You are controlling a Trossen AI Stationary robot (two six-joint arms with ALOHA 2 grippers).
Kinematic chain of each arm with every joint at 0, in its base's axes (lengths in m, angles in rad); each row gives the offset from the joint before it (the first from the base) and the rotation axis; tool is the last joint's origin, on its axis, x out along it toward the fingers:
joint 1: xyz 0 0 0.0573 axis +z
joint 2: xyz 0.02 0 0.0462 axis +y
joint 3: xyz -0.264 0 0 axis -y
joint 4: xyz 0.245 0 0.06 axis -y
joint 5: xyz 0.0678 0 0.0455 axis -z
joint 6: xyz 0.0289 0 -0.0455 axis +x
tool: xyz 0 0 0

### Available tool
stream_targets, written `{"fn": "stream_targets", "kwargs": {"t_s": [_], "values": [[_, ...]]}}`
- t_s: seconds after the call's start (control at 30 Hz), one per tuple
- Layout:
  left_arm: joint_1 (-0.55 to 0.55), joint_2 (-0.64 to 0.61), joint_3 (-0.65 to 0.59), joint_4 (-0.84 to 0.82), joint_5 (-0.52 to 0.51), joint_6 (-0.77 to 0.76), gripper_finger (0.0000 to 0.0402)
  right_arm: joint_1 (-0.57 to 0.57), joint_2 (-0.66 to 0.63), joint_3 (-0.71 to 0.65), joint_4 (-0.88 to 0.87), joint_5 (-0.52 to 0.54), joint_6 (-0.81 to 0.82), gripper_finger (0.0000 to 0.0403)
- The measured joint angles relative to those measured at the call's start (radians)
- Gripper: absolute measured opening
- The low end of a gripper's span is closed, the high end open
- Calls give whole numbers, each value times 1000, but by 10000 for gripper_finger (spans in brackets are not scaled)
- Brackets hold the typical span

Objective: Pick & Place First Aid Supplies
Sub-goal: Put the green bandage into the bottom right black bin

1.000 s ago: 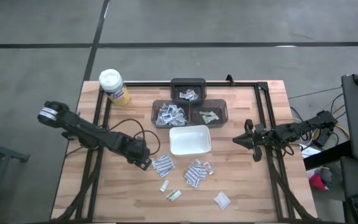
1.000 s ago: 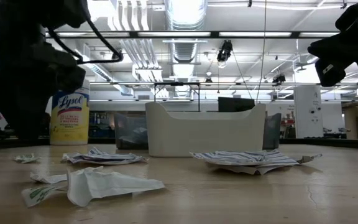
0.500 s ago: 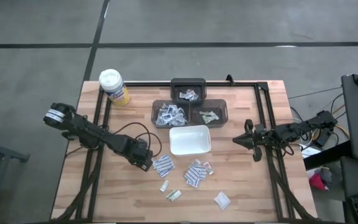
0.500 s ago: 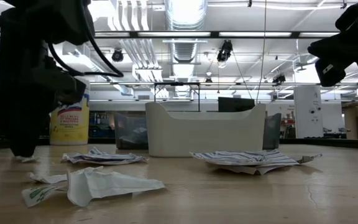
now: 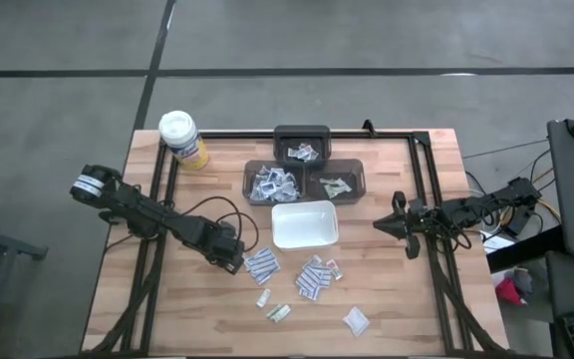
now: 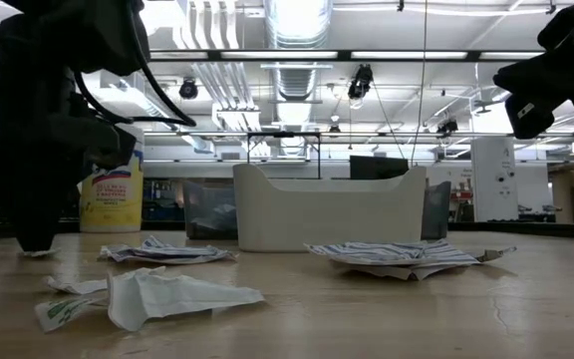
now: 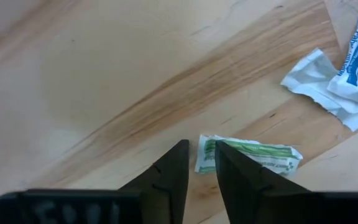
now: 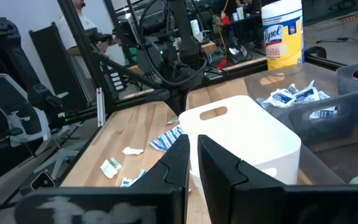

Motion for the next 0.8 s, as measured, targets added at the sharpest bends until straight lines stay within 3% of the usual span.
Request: {"fn": "stream_targets", "kwargs": {"t_s": [0.5, 0.8], "values": [[0, 2, -2, -10, -27, -28, 5, 0, 0, 0, 0, 0, 0, 31], [0, -30, 10, -35, -29, -37, 0, 0, 0, 0, 14, 0, 14, 31]]}}
